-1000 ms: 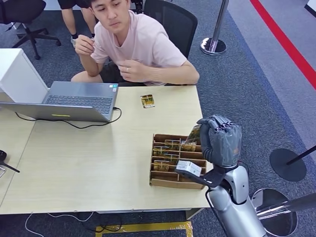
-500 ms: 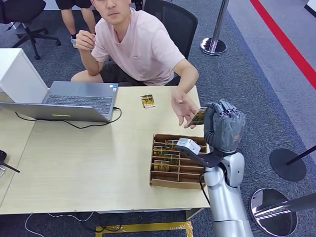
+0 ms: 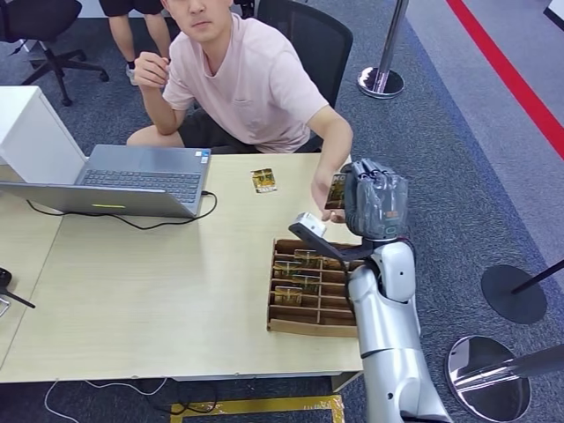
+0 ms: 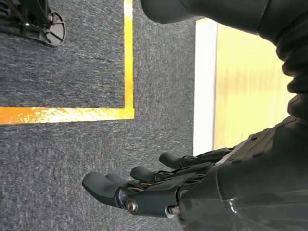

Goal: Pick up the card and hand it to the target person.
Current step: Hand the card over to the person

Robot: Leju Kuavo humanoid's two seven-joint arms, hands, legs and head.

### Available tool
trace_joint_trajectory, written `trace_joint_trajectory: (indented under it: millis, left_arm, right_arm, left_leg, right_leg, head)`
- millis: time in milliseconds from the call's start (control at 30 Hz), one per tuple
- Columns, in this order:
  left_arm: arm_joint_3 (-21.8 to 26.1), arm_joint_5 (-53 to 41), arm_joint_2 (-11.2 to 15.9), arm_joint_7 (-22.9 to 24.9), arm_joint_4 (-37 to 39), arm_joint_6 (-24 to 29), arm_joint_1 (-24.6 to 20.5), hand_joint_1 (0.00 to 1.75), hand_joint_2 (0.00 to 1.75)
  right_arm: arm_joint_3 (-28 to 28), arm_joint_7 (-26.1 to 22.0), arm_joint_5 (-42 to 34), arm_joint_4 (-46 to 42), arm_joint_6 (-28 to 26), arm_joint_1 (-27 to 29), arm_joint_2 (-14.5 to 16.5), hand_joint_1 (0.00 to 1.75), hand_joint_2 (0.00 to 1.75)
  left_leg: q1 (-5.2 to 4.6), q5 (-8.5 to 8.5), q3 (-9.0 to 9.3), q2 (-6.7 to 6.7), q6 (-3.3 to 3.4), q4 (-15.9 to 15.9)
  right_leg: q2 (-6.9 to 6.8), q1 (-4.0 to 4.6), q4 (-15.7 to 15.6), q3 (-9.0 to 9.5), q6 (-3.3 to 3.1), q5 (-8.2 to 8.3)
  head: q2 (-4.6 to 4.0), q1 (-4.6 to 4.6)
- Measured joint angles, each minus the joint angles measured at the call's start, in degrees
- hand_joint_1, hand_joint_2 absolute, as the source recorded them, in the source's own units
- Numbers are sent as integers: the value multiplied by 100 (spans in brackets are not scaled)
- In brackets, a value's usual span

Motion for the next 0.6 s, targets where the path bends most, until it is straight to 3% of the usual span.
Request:
trace_joint_trajectory:
  millis: [133, 267, 400, 600]
  left_arm:
    - [-5, -27, 0, -21, 7, -7, -31, 0, 175]
    - [-12, -84, 0, -98, 7, -11, -41, 0, 175]
    - [-25, -36, 0, -135, 7, 43, -51, 0, 0]
    - [-25, 26, 0, -119, 7, 66, -55, 0, 0]
  right_arm:
    - [-44, 355, 230, 333, 0, -152, -1, 0, 175]
    - [-24, 583, 276, 510, -1, -202, -11, 0, 175]
    - [-21, 671, 235, 596, -2, -219, -30, 0, 175]
    - [-44, 468, 101, 650, -2, -276, -37, 0, 175]
  left_leg:
    - [0, 0, -1, 0, 0, 0]
    - [0, -1, -2, 0, 0, 0]
    - [0, 0, -1, 0, 0, 0]
    - [0, 0, -1, 0, 0, 0]
  right_leg:
    - [0, 0, 0, -1, 0, 0]
    - [0, 0, 0, -1, 0, 0]
    - [0, 0, 0, -1, 0, 0]
    - [0, 0, 0, -1, 0, 0]
  head:
    - [0, 0]
    - [0, 0]
    - [0, 0]
    - [0, 0]
